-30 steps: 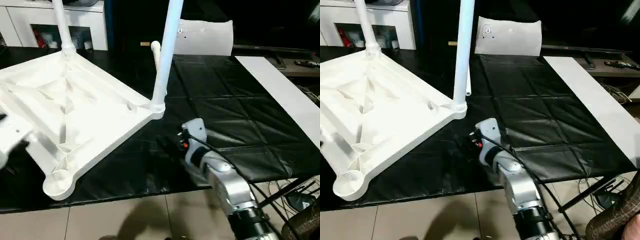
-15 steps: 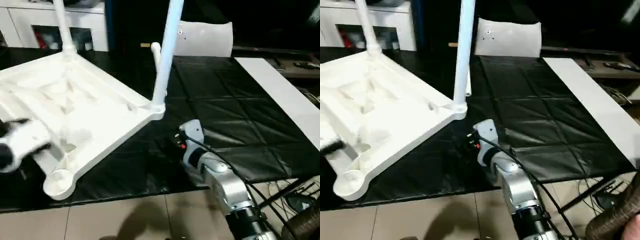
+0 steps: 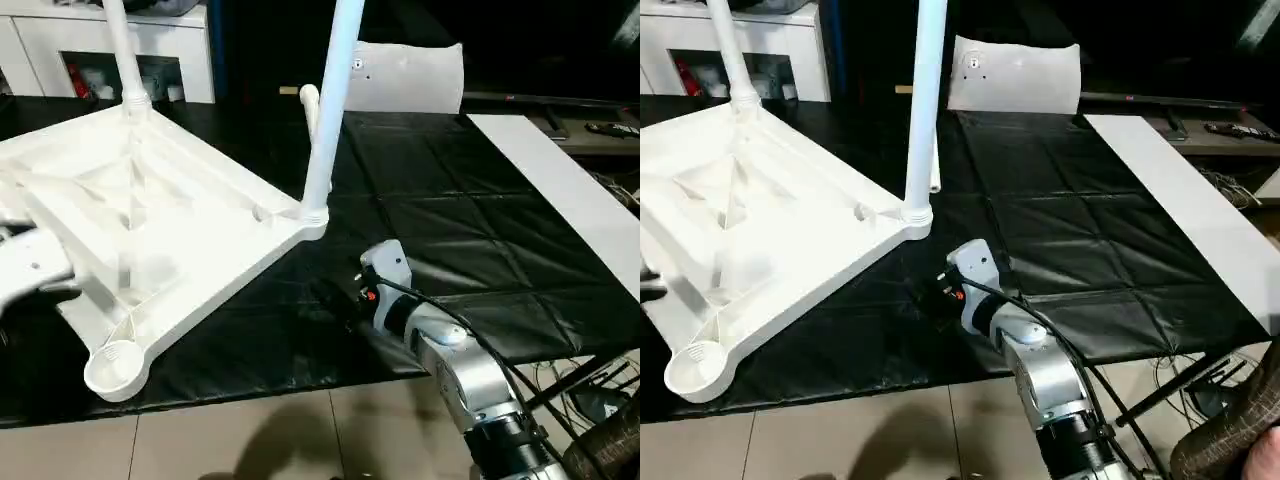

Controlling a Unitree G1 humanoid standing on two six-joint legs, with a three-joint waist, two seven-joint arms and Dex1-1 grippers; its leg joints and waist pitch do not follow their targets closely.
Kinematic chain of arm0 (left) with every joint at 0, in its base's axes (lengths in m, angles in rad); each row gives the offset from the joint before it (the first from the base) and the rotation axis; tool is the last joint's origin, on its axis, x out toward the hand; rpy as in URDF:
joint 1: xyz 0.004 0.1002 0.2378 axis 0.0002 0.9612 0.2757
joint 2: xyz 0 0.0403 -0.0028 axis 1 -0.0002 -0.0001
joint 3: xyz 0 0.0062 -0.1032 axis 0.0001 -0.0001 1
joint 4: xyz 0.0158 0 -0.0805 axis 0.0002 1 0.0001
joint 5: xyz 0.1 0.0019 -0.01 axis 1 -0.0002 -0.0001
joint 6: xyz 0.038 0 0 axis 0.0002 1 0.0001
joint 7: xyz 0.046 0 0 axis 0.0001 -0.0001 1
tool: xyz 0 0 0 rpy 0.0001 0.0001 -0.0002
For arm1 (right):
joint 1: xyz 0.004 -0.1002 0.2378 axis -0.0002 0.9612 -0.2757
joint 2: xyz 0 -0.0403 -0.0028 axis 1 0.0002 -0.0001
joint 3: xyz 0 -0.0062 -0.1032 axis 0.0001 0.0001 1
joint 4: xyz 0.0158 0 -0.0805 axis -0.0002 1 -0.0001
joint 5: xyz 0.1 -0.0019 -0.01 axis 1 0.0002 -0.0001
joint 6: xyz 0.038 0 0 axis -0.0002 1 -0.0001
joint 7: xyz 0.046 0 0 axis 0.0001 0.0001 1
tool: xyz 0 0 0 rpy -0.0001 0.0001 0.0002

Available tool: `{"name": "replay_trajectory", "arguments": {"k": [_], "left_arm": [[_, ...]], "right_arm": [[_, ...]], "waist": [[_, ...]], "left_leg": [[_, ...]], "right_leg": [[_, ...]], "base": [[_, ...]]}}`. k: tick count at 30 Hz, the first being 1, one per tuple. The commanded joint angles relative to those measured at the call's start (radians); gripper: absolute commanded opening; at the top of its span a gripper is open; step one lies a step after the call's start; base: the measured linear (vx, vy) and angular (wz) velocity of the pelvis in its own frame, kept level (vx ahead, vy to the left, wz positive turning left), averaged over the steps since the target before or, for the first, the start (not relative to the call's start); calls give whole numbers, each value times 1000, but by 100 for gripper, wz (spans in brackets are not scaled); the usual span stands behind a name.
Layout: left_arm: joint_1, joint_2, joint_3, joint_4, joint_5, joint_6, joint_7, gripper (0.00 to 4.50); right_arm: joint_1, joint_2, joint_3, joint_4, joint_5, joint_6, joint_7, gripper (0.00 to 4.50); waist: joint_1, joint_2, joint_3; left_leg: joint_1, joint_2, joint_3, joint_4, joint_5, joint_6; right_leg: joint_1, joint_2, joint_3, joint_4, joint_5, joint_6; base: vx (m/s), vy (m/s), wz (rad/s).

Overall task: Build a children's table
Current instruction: Rotate table base

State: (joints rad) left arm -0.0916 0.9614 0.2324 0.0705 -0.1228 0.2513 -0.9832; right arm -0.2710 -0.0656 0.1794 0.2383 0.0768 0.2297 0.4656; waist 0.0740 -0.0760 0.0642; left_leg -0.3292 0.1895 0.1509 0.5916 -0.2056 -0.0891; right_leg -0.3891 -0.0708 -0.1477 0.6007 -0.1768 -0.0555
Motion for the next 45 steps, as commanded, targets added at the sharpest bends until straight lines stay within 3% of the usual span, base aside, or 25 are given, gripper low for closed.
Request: {"name": "replay_trajectory", "arguments": {"k": [1,15,16,20,21,22,23,24,25,26,27,28,29,30,31,32,34,35,36,37,38,39,41,43,45], "left_arm": [[-34,-69,44,-62,-96,62,71,142],[24,-717,-17,-394,-141,200,668,177],[29,-731,-43,-403,-118,191,683,177],[39,-760,-140,-425,-39,182,740,177],[40,-760,-158,-425,-23,178,744,177],[39,-762,-169,-423,-13,176,746,177],[39,-762,-169,-423,-13,176,746,177],[39,-768,-179,-424,-5,176,754,177],[40,-772,-184,-427,-1,178,759,177],[45,-771,-194,-432,7,179,760,177],[47,-770,-198,-434,10,178,760,177],[50,-769,-203,-436,11,177,761,177],[52,-769,-204,-437,12,177,762,177],[59,-768,-210,-443,12,180,767,177],[61,-768,-211,-445,13,180,769,177],[67,-767,-214,-449,18,182,771,177],[72,-765,-212,-452,21,182,774,177],[79,-761,-211,-458,20,193,767,177],[82,-757,-213,-460,24,202,764,177],[85,-751,-216,-462,31,202,759,177],[91,-745,-216,-465,30,198,752,177],[97,-741,-211,-469,26,192,746,177],[105,-735,-203,-476,15,190,743,205],[114,-734,-185,-491,-20,183,721,210],[122,-715,-182,-504,-39,186,696,216]], "right_arm": [[4,10,-31,-36,14,23,-35,450],[135,2,-107,-367,41,144,-134,450],[143,-1,-101,-379,42,141,-129,450],[170,-9,-76,-430,53,165,-113,450],[171,-10,-74,-434,54,169,-112,450],[171,-12,-74,-436,54,170,-110,450],[171,-12,-74,-436,54,170,-110,450],[172,-18,-73,-439,56,170,-107,450],[176,-24,-72,-442,60,164,-97,450],[187,-32,-69,-449,72,161,-78,450],[192,-35,-68,-451,76,159,-71,450],[196,-42,-64,-454,75,158,-63,450],[197,-44,-63,-454,74,157,-61,450],[207,-61,-54,-458,73,148,-40,450],[210,-64,-52,-460,73,147,-35,450],[220,-79,-45,-468,78,145,-15,450],[226,-84,-53,-476,88,153,-11,450],[232,-91,-64,-486,103,150,-1,450],[234,-95,-67,-489,109,147,4,450],[238,-99,-70,-495,119,146,12,450],[243,-106,-73,-502,129,145,23,450],[250,-113,-76,-508,136,142,33,450],[260,-123,-82,-515,143,138,45,450],[268,-137,-87,-518,142,137,55,450],[276,-148,-92,-527,151,141,62,450]], "waist": [[1,45,-48],[2,25,-52],[16,38,-47],[-13,29,-21],[-26,36,-17],[-5,68,-12],[-5,68,-12],[-1,40,-12],[8,-4,13],[-10,4,37],[30,7,39],[41,17,15],[39,26,10],[6,49,-17],[-26,63,-51],[-39,61,-64],[-74,41,-72],[-83,37,-73],[-93,-6,-81],[-76,-76,-112],[-32,-61,-73],[-44,-66,-99],[-29,-65,-95],[-44,10,-84],[-62,22,-88]], "left_leg": [[9,62,-19,-90,-333,-48],[3,51,-18,-82,-344,-12],[-45,38,-63,-109,-444,15],[-6,10,-53,-25,-541,34],[-27,14,-42,-9,-543,45],[-126,32,-39,-113,-668,49],[-126,32,-39,-113,-668,49],[-64,21,-38,-110,-688,48],[92,-29,-17,153,-448,25],[157,-40,0,202,-310,43],[64,-23,-27,167,-246,89],[80,14,-28,98,-319,55],[93,19,-21,45,-351,38],[136,90,-100,-85,-478,33],[218,140,-179,-115,-447,107],[238,140,-193,-101,-359,185],[212,91,-129,-77,-26,401],[195,73,-107,-82,58,416],[163,-8,-27,-39,164,374],[50,-114,-2,27,100,303],[32,-106,-19,79,-30,252],[-37,-74,-78,137,31,166],[-45,-66,-89,76,264,61],[-37,-34,-74,-8,382,23],[22,-16,-87,7,638,22]], "right_leg": [[36,-104,92,-83,-351,-138],[49,-85,65,-126,-532,54],[100,-106,21,-113,-594,55],[112,-144,-65,-189,-979,70],[147,-142,-96,-180,-1008,73],[235,-69,-66,2,-839,48],[235,-69,-66,2,-839,48],[176,-30,43,84,-611,-14],[8,-172,27,-212,-1206,-4],[-59,-145,87,-238,-1317,-62],[97,-182,154,-203,-1263,-103],[136,-154,108,-158,-1106,-76],[138,-109,74,-133,-976,-78],[111,-19,43,-5,-591,-86],[30,-10,45,104,-297,-36],[-8,-10,48,133,-235,15],[-93,-20,54,156,-76,79],[-101,-22,56,147,-20,66],[-80,-39,85,38,151,-15],[78,-65,191,-4,196,-31],[84,-173,265,-86,51,-157],[153,-211,303,-23,319,-319],[129,-124,216,31,1099,-262],[99,-18,153,45,868,-239],[49,4,132,30,509,-215]], "base": [[0,0,0],[0,0,0],[13,-8,19],[34,-14,44],[62,3,55],[91,-22,66],[91,-22,66],[114,-61,73],[163,-60,86],[163,-60,86],[201,-4,54],[178,80,2],[178,80,2],[169,89,5],[207,61,5],[207,61,5],[220,37,5],[213,27,4],[212,-10,3],[219,-37,16],[219,-37,16],[226,-48,-6],[103,-41,-14],[0,0,0],[0,0,0]]}}
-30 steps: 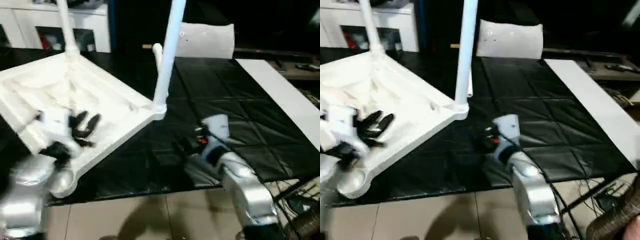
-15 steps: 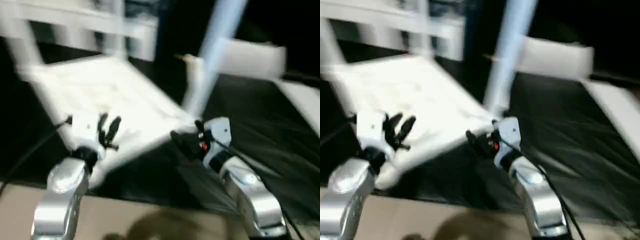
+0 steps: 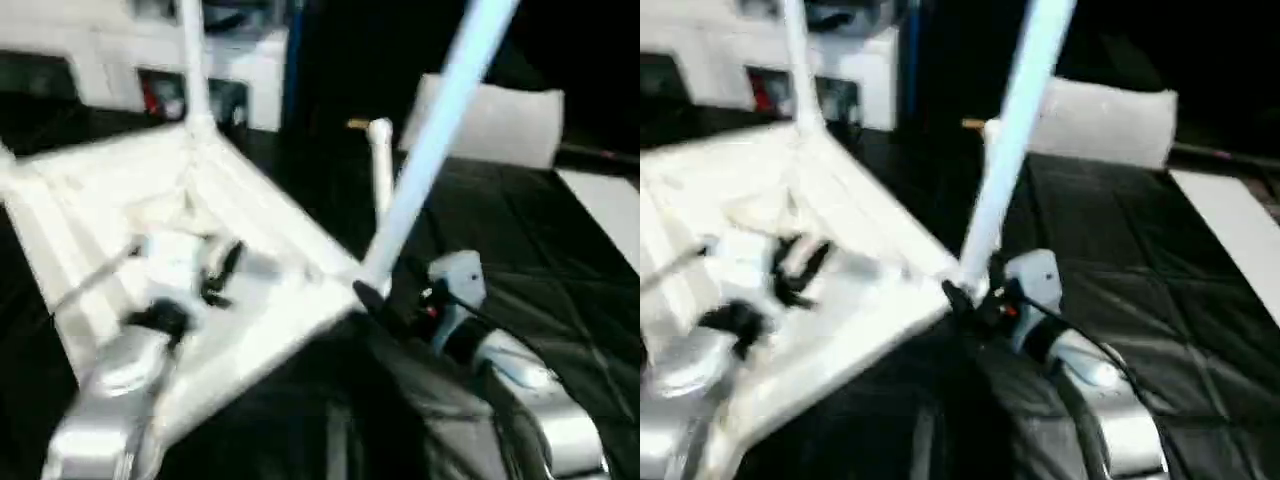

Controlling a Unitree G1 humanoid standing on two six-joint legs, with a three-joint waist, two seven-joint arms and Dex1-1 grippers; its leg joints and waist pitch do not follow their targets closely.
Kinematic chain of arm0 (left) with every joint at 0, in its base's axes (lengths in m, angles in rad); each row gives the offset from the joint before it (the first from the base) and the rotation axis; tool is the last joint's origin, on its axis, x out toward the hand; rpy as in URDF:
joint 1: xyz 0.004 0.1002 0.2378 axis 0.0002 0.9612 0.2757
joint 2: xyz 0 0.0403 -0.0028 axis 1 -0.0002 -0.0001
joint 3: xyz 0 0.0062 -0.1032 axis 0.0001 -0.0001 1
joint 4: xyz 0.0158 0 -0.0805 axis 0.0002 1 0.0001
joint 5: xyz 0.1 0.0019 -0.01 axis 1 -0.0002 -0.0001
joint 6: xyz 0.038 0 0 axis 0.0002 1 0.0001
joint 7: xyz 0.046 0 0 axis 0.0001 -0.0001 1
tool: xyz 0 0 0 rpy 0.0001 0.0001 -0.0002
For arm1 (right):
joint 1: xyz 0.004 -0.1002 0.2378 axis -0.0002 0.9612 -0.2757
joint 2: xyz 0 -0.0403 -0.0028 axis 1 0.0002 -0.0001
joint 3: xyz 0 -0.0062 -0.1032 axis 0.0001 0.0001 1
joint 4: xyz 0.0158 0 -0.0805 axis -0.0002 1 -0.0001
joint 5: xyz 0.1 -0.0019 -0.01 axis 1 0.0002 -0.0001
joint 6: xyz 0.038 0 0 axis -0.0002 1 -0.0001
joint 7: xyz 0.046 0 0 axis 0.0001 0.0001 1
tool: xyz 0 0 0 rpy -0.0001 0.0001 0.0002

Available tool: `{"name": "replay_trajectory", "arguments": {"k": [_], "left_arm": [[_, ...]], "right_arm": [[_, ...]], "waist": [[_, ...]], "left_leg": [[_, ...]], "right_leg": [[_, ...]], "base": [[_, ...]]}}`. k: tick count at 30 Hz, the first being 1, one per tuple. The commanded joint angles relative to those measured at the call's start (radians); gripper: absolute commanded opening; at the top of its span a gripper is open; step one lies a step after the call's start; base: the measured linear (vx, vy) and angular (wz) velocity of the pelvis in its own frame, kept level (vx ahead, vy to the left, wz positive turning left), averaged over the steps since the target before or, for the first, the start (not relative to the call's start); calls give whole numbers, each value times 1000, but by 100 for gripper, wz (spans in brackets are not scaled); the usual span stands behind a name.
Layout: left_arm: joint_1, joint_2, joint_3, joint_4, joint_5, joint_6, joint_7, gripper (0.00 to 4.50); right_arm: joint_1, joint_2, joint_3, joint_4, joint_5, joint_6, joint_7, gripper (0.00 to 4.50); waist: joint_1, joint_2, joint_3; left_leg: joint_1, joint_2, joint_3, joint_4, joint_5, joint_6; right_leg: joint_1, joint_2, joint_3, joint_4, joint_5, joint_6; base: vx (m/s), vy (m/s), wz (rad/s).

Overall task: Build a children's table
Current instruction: Rotate table base

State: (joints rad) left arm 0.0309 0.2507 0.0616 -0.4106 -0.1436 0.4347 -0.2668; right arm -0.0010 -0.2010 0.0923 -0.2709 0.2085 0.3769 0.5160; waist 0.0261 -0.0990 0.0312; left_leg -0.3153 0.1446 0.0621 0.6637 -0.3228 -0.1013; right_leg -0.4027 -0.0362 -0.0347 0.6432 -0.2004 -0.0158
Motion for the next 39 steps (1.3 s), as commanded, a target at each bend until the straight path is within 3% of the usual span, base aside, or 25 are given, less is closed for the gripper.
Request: {"name": "replay_trajectory", "arguments": {"k": [1,2,3,4,6,7,9,12,13,14,16,20,23,26,29,31,35,39], "left_arm": [[2,7,-14,-31,-24,11,-35,246],[5,18,-16,-38,-29,19,-51,254],[8,52,-20,-57,-49,42,-100,254],[8,70,-22,-65,-60,51,-122,253],[7,124,-18,-74,-82,57,-185,270],[4,200,0,-64,-88,58,-253,289],[1,249,15,-54,-92,55,-299,298],[1,377,64,-17,-108,53,-406,326],[14,478,100,15,-112,55,-491,338],[23,521,112,28,-112,58,-528,338],[68,634,138,59,-104,51,-629,338],[181,833,197,134,-74,-9,-823,338],[211,882,227,167,-66,-38,-876,338],[189,1015,199,283,-2,-197,-965,338],[129,1006,138,313,5,-247,-963,338],[74,972,82,333,22,-284,-949,338],[29,945,8,367,74,-346,-982,338],[-7,964,-72,452,146,-445,-1016,338]], "right_arm": [[10,-18,-7,-24,25,-4,14,450],[12,-20,-9,-26,29,-3,14,450],[8,-20,-15,-20,28,-7,5,450],[4,-18,-18,-13,26,-11,-2,450],[-8,-10,-23,-2,25,-12,-9,450],[-18,-5,-21,6,24,-11,-7,450],[-21,-4,-17,8,24,-10,-3,450],[-26,-13,1,6,22,-9,12,450],[-27,-30,16,6,16,-10,28,450],[-27,-38,23,8,12,-12,33,450],[-25,-57,42,14,-1,-20,48,450],[-22,-81,72,26,-30,-31,67,450],[-16,-82,80,31,-37,-39,69,450],[-30,-88,92,35,-21,-33,79,450],[-37,-88,104,43,-29,-37,82,450],[-32,-88,111,34,-33,-36,82,450],[-12,-98,119,8,-36,-30,86,450],[12,-108,115,-14,-29,-24,78,450]], "waist": [[-14,41,-45],[-13,39,-41],[-7,38,-31],[-4,39,-17],[-5,37,-7],[-4,39,-5],[-2,37,-8],[1,48,-11],[5,49,-10],[5,46,-9],[5,53,-10],[2,58,-12],[2,60,-11],[8,57,-9],[5,56,-8],[4,64,-10],[3,63,-16],[5,56,-12]], "left_leg": [[8,31,8,-76,665,8],[9,34,11,-82,569,4],[-7,43,13,-97,364,-2],[-10,52,16,-116,119,-4],[-10,57,12,-130,-104,4],[-9,55,13,-135,-161,16],[-5,53,19,-136,-158,32],[-6,58,34,-139,-124,35],[-8,55,37,-139,-139,34],[-9,52,38,-139,-148,36],[-10,56,36,-143,-154,29],[-16,64,39,-147,-102,35],[-11,69,45,-148,-97,30],[-12,66,43,-151,-115,37],[-9,73,43,-154,-123,19],[-10,72,47,-151,-97,3],[-11,70,54,-145,-33,-6],[-12,68,54,-148,-77,1]], "right_leg": [[64,-43,20,-44,327,-210],[65,-55,25,-51,243,-198],[79,-74,34,-63,101,-179],[78,-83,38,-78,-83,-165],[74,-93,45,-97,-293,-147],[69,-94,48,-106,-382,-130],[61,-93,50,-114,-432,-109],[53,-86,49,-108,-386,-119],[51,-83,48,-109,-392,-116],[49,-81,49,-110,-409,-107],[49,-82,48,-108,-427,-100],[45,-81,49,-95,-314,-141],[41,-80,47,-88,-241,-172],[43,-83,49,-91,-258,-165],[42,-88,49,-87,-250,-170],[44,-89,49,-81,-196,-191],[51,-88,50,-74,-117,-201],[54,-87,54,-86,-220,-171]], "base": [[0,0,0],[0,0,0],[-76,10,1],[-104,-6,1],[-95,-14,0],[-76,-49,0],[-71,-57,1],[-37,-34,4],[0,0,0],[0,0,0],[0,0,0],[0,0,0],[0,0,0],[0,0,0],[0,0,0],[0,0,0],[0,0,0],[0,0,0]]}}
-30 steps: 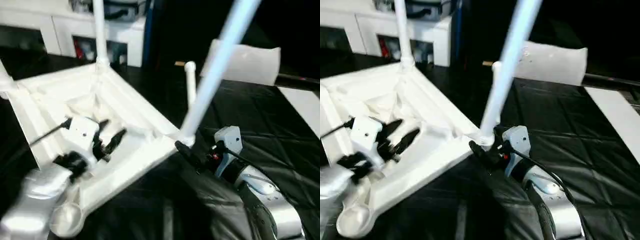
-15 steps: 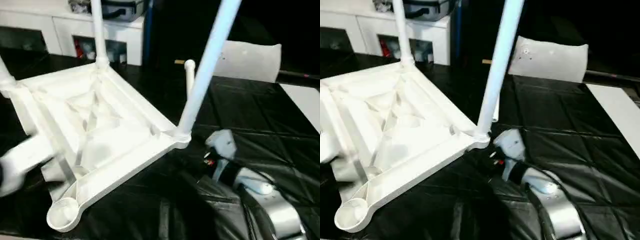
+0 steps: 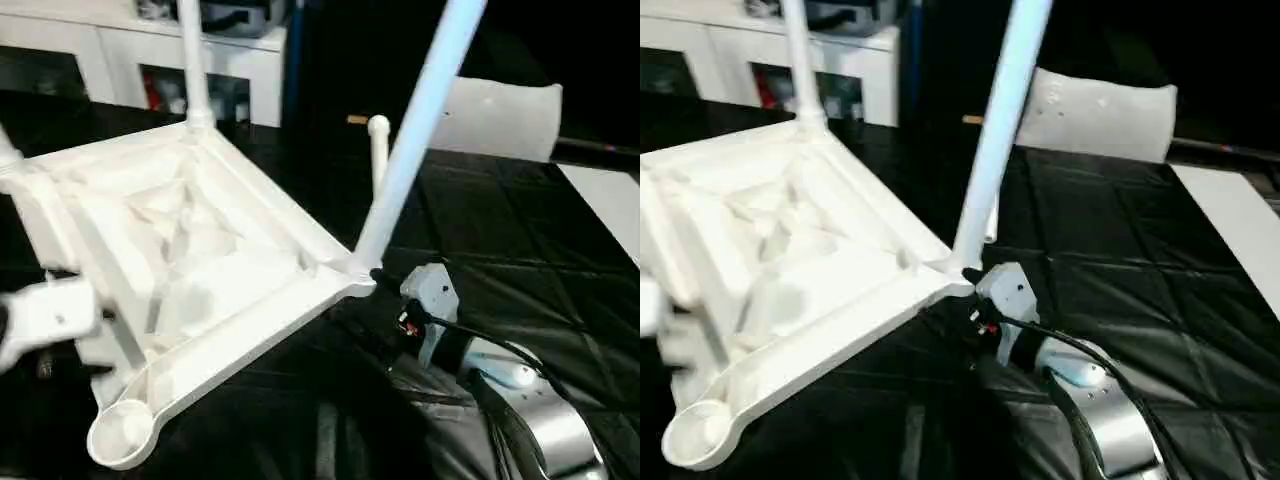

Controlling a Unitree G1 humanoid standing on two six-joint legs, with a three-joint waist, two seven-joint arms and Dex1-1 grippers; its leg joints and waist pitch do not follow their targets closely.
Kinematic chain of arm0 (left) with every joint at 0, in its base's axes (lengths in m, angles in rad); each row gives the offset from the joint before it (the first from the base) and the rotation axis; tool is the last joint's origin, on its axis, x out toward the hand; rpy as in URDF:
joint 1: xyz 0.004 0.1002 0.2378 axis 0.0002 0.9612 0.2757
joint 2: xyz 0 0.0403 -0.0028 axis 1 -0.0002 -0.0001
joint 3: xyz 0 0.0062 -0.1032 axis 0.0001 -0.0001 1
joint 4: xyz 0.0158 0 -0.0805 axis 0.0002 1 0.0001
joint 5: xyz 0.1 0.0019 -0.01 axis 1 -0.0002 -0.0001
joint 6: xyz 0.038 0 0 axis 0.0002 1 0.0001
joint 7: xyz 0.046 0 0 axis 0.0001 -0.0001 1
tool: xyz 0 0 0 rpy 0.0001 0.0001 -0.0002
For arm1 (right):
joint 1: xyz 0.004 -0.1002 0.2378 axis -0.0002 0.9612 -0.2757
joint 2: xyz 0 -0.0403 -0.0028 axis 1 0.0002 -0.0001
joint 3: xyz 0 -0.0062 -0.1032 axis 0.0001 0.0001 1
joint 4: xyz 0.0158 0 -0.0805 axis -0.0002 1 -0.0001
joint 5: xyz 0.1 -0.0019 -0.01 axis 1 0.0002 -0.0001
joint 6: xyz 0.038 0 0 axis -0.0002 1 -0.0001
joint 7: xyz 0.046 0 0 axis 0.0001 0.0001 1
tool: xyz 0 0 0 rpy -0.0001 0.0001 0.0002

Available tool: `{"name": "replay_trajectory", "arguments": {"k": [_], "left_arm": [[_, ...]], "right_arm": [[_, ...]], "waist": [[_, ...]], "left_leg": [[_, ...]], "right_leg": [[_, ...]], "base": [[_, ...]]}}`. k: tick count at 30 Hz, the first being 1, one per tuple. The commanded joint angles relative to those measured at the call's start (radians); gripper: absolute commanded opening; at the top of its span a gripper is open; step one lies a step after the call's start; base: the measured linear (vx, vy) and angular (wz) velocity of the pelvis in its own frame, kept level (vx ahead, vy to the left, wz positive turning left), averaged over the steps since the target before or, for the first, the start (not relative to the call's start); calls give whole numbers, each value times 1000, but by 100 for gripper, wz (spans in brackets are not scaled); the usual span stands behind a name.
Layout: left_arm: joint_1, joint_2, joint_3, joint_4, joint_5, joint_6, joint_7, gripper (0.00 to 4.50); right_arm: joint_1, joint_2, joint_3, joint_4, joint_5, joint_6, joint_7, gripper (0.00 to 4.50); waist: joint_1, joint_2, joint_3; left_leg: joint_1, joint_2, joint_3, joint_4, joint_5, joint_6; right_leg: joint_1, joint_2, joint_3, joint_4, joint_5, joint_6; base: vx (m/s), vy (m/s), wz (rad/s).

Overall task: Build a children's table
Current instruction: Rotate table base

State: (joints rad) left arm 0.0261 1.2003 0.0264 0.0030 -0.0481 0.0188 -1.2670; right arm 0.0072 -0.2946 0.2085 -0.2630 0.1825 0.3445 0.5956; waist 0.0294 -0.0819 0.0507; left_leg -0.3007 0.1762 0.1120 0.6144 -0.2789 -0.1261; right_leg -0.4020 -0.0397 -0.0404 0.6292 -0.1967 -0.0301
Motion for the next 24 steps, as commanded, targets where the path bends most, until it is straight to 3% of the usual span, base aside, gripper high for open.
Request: {"name": "replay_trajectory", "arguments": {"k": [1,5,6,10,16,24], "left_arm": [[-14,12,-50,53,58,-40,-19,338],[-52,-3,-85,90,84,-82,-17,338],[-67,-18,-97,104,89,-102,-16,309],[-90,-43,-109,118,79,-115,-25,297],[-114,-29,-134,137,84,-166,-58,239],[-122,-12,-146,155,98,-212,-76,168]], "right_arm": [[8,-15,0,-24,-4,8,-2,450],[14,-15,7,-29,-2,13,-1,450],[18,-22,18,-39,1,19,10,450],[25,-59,49,-66,13,45,65,450],[16,-138,108,-102,33,82,177,450],[9,-168,116,-114,21,78,191,450]], "waist": [[2,39,-31],[2,37,-30],[2,35,-31],[8,32,-31],[10,29,-29],[11,27,-28]], "left_leg": [[-24,37,5,-101,-136,26],[-21,39,6,-101,-156,24],[-20,39,7,-101,-155,24],[-22,40,8,-102,-141,30],[-26,41,5,-103,-148,38],[-27,41,6,-102,-128,33]], "right_leg": [[50,-84,61,-75,-255,-147],[45,-82,61,-79,-295,-142],[45,-83,61,-78,-299,-143],[47,-83,61,-78,-303,-136],[48,-84,60,-80,-319,-131],[48,-85,61,-76,-292,-136]], "base": [[0,0,0],[0,0,0],[0,0,0],[0,0,0],[0,0,0],[0,0,0]]}}
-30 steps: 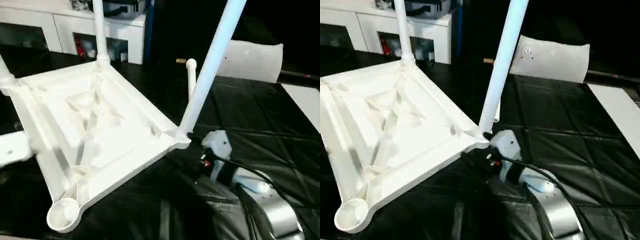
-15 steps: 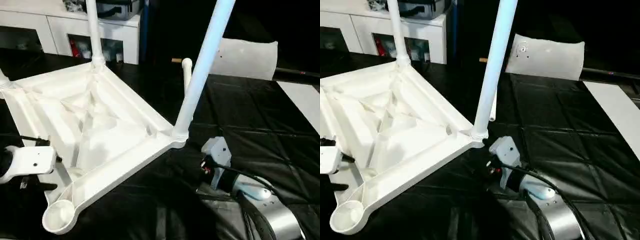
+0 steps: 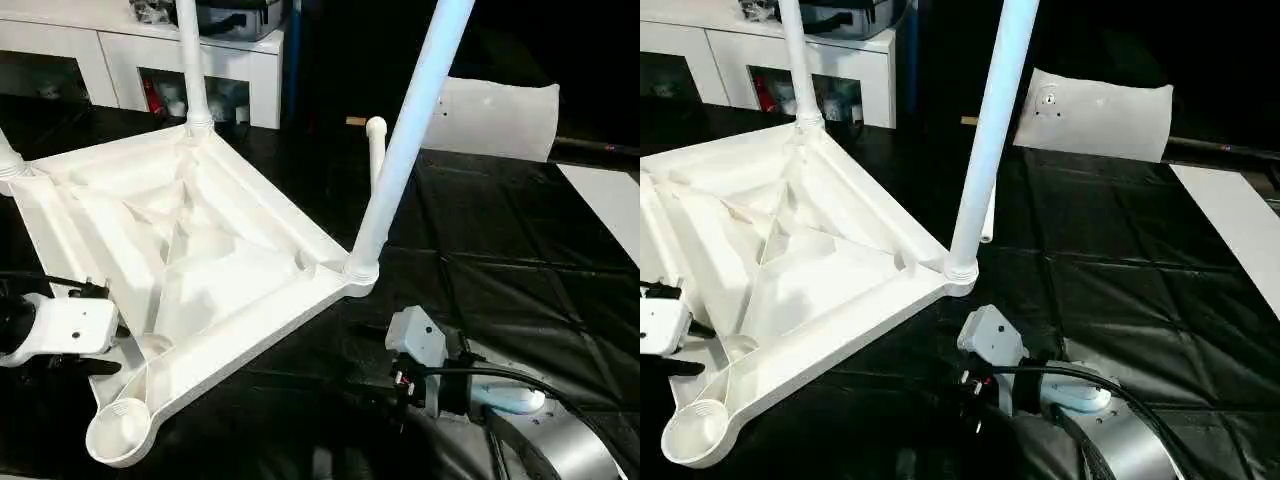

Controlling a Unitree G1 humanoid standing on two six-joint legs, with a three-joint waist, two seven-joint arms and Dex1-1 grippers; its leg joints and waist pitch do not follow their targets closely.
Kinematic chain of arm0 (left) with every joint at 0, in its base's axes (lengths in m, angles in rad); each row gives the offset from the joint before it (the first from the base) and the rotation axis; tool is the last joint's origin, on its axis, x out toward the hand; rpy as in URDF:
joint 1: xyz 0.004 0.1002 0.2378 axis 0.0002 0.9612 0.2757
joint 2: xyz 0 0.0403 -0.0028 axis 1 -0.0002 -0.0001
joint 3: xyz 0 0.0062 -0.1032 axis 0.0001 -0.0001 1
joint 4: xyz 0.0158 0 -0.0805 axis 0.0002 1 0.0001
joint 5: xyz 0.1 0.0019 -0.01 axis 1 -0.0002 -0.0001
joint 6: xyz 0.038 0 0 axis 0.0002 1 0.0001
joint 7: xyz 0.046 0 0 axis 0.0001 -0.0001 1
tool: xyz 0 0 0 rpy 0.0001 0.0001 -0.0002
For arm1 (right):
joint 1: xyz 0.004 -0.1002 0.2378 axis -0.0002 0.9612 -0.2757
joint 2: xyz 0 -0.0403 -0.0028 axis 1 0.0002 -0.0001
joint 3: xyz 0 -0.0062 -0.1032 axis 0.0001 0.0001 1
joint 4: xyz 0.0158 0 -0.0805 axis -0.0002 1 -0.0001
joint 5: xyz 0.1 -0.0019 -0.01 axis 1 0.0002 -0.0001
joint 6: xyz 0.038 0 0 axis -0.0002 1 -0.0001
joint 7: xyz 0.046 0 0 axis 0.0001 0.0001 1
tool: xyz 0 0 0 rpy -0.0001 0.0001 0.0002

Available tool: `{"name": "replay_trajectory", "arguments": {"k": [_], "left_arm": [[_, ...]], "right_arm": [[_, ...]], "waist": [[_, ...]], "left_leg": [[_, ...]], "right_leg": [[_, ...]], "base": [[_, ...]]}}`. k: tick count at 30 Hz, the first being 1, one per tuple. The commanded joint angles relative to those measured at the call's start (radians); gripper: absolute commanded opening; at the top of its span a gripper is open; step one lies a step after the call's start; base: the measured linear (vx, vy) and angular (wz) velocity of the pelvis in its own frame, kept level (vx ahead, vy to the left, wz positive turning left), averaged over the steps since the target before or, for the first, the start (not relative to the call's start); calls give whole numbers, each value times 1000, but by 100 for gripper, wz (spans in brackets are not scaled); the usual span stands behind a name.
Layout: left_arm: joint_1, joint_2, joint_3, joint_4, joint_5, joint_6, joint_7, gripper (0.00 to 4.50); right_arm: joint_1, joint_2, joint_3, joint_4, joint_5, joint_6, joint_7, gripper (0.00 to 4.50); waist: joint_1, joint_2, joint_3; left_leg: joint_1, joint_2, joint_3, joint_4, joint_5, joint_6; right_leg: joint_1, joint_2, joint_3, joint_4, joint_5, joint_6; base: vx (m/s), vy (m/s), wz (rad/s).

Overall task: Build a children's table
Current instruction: Rotate table base

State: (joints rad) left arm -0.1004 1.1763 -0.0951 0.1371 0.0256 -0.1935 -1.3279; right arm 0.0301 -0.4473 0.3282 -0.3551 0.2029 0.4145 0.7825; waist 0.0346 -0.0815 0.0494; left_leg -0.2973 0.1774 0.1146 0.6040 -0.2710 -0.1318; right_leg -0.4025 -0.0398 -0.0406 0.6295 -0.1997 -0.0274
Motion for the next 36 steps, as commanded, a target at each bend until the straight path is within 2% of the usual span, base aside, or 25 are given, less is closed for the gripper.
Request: {"name": "replay_trajectory", "arguments": {"k": [1,3,8,9,12,15,17,19,20,23,25,27,29,30,32,33,34,35,36], "left_arm": [[1,7,-25,24,23,1,-11,168],[-4,1,-28,30,25,-4,-8,135],[-1,-14,-29,24,14,4,-12,117],[3,-14,-28,20,6,12,-16,95],[12,-16,-23,13,-14,36,-22,85],[25,-34,-3,4,-63,82,-19,53],[46,-45,13,-20,-97,127,-12,44],[71,-59,33,-53,-135,172,-2,32],[86,-70,46,-78,-161,212,8,5],[112,-83,64,-117,-196,260,21,5],[150,-100,87,-176,-235,333,52,5],[183,-126,115,-232,-273,395,93,5],[186,-131,120,-240,-280,406,101,5],[197,-153,145,-277,-309,455,134,5],[202,-155,157,-293,-321,452,134,5],[210,-144,173,-304,-306,417,131,5],[211,-139,176,-304,-299,405,130,5],[213,-121,186,-301,-277,365,120,5],[209,-102,190,-287,-253,327,106,23]], "right_arm": [[-12,-17,-4,-22,-1,7,2,450],[-9,-22,-2,-25,-5,9,-1,450],[-17,-8,-10,-17,-14,6,-24,450],[-20,-6,-10,-14,-16,3,-27,450],[-25,-2,-9,-9,-17,0,-30,450],[-34,11,-13,4,-20,-11,-45,450],[-38,20,-21,10,-20,-15,-57,450],[-41,26,-28,14,-19,-18,-66,450],[-42,29,-32,16,-17,-18,-72,450],[-42,31,-35,16,-17,-20,-77,450],[-43,35,-35,20,-17,-23,-82,450],[-44,39,-34,23,-19,-25,-86,450],[-45,40,-33,24,-19,-25,-86,450],[-46,42,-32,24,-19,-27,-88,450],[-46,41,-31,23,-17,-26,-87,450],[-48,41,-30,24,-16,-27,-84,450],[-48,40,-29,24,-16,-27,-83,450],[-50,39,-28,26,-15,-28,-81,450],[-53,37,-27,30,-15,-32,-79,450]], "waist": [[4,25,-26],[5,28,-25],[4,27,-23],[4,26,-23],[3,26,-23],[3,28,-24],[4,32,-26],[4,31,-26],[3,31,-25],[4,31,-24],[6,30,-22],[5,30,-22],[9,28,-22],[9,30,-25],[12,27,-23],[12,27,-23],[13,17,-24],[13,21,-24],[13,15,-23]], "left_leg": [[-30,40,4,-92,-134,38],[-29,40,5,-92,-133,37],[-29,40,5,-93,-142,33],[-29,40,4,-93,-140,33],[-28,41,4,-94,-138,30],[-28,40,6,-92,-125,28],[-27,39,7,-91,-118,26],[-28,40,8,-91,-111,24],[-27,40,8,-91,-116,24],[-29,39,9,-91,-130,28],[-28,39,9,-92,-146,32],[-29,42,8,-92,-147,32],[-27,40,9,-91,-142,40],[-29,41,10,-90,-127,37],[-29,39,10,-90,-116,44],[-29,39,10,-90,-116,45],[-31,38,9,-89,-112,52],[-30,38,9,-90,-113,55],[-30,38,9,-90,-120,60]], "right_leg": [[47,-84,61,-77,-288,-139],[46,-83,61,-77,-284,-141],[46,-84,61,-78,-301,-136],[47,-84,61,-77,-299,-136],[46,-84,60,-75,-281,-145],[46,-83,60,-73,-253,-155],[47,-83,60,-71,-230,-163],[48,-83,59,-70,-214,-171],[47,-83,59,-69,-215,-173],[50,-81,58,-72,-233,-173],[47,-80,58,-75,-269,-164],[47,-82,58,-74,-272,-167],[46,-80,58,-77,-269,-166],[49,-81,58,-71,-241,-174],[48,-78,57,-73,-227,-172],[49,-77,57,-73,-228,-170],[53,-78,58,-74,-244,-161],[50,-79,58,-77,-260,-152],[49,-78,58,-80,-281,-140]], "base": [[0,0,0],[0,0,0],[0,0,0],[0,0,0],[0,0,0],[0,0,0],[0,0,0],[0,0,0],[0,0,0],[0,0,0],[0,0,0],[0,0,0],[0,0,0],[0,0,0],[0,0,0],[0,0,0],[0,0,0],[0,0,0],[0,0,0]]}}
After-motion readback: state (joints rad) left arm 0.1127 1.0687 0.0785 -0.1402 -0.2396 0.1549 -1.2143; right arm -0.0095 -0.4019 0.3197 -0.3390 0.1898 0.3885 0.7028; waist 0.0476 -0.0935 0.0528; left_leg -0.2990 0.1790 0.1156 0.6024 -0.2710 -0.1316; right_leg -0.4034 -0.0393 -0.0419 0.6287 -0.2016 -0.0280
